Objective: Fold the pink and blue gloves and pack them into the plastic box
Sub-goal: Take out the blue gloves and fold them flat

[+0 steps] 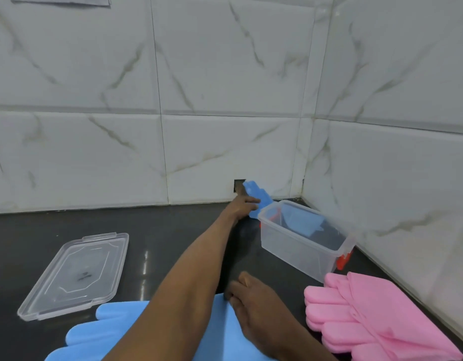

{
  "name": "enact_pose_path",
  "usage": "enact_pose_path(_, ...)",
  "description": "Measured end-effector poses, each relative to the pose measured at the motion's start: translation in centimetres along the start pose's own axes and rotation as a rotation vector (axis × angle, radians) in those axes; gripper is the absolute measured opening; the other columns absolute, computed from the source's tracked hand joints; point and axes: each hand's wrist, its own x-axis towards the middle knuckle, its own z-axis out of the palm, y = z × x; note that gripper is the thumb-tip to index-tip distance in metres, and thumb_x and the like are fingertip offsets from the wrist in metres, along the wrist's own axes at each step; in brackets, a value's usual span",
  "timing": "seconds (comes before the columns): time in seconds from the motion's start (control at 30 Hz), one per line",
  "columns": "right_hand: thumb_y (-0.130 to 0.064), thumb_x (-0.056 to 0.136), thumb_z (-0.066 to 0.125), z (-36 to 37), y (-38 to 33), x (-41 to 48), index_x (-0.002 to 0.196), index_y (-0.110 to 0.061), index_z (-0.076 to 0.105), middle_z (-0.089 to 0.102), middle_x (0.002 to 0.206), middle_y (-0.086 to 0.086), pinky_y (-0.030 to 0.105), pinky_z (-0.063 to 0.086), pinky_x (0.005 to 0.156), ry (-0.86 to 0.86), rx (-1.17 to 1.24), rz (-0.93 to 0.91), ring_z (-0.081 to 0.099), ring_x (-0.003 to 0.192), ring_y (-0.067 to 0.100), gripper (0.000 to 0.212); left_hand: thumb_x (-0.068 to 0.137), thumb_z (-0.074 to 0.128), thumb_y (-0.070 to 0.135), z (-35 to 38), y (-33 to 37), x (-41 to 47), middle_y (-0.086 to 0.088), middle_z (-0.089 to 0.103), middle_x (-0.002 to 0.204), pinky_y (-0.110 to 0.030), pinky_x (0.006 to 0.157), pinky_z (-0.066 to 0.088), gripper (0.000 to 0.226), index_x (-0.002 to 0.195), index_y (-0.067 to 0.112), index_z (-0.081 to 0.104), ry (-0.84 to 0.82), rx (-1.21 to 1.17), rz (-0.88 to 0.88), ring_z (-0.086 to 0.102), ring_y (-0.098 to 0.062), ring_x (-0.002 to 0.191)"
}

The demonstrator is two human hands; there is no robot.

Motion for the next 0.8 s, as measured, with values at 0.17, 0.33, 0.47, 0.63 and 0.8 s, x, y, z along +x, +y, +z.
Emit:
enact_pose_path(0.17,-0.023,0.094,0.036,0.0,-0.1,0.0,0.095,-0.013,0.058,0.049,0.096,0.003,0.038,0.042,0.075,0.002,0.026,0.002,0.051,0.086,0.021,0.024,0.087,0.066,0.005,1.5,0.9,0.9,-0.015,0.064,0.125,-0.034,0.088,0.053,0.036,0.122,-0.002,0.063,0.056,-0.233,-0.099,0.064,-0.028,0.108)
enact_pose_path(0.33,-0.022,0.097,0.037,-0.3,-0.2,-0.2,0.100,-0.016,0.058,0.049,0.100,0.001,0.032,0.041,0.079,-0.014,0.017,0.011,0.051,0.090,0.017,0.022,0.087,0.069,0.019,-1.0,3.8,0.1,-0.026,0.063,0.123,-0.049,0.098,0.050,0.024,0.104,0.003,0.071,0.164,-0.514,0.061,0.059,-0.033,0.116)
enact_pose_path(0.47,-0.022,0.098,0.038,-0.8,-0.7,-0.2,0.102,-0.016,0.059,0.051,0.104,0.000,0.027,0.040,0.081,-0.035,0.055,0.027,0.051,0.090,0.013,0.023,0.089,0.068,0.015,-4.9,7.4,-2.1,-0.024,0.062,0.126,-0.046,0.071,0.054,0.024,0.111,0.006,0.070,0.232,-0.587,0.223,0.069,-0.021,0.081)
enact_pose_path(0.63,-0.025,0.102,0.038,-1.2,-0.9,0.0,0.112,-0.018,0.058,0.047,0.106,-0.009,0.010,0.031,0.080,-0.072,0.052,0.070,0.043,0.090,0.002,0.023,0.078,0.074,-0.003,-10.8,10.5,-5.0,-0.011,0.070,0.100,-0.037,0.082,0.056,0.026,0.104,-0.002,0.071,0.458,-0.733,0.328,0.067,-0.021,0.091)
enact_pose_path(0.8,-0.023,0.098,0.038,-0.8,-0.7,-0.1,0.097,-0.021,0.058,0.047,0.096,-0.010,0.021,0.041,0.081,-0.056,0.067,0.092,0.052,0.087,0.007,0.020,0.076,0.063,-0.014,-14.6,12.0,-9.5,-0.016,0.068,0.102,-0.044,0.093,0.055,0.026,0.091,0.005,0.072,0.455,-0.671,0.342,0.066,-0.032,0.095)
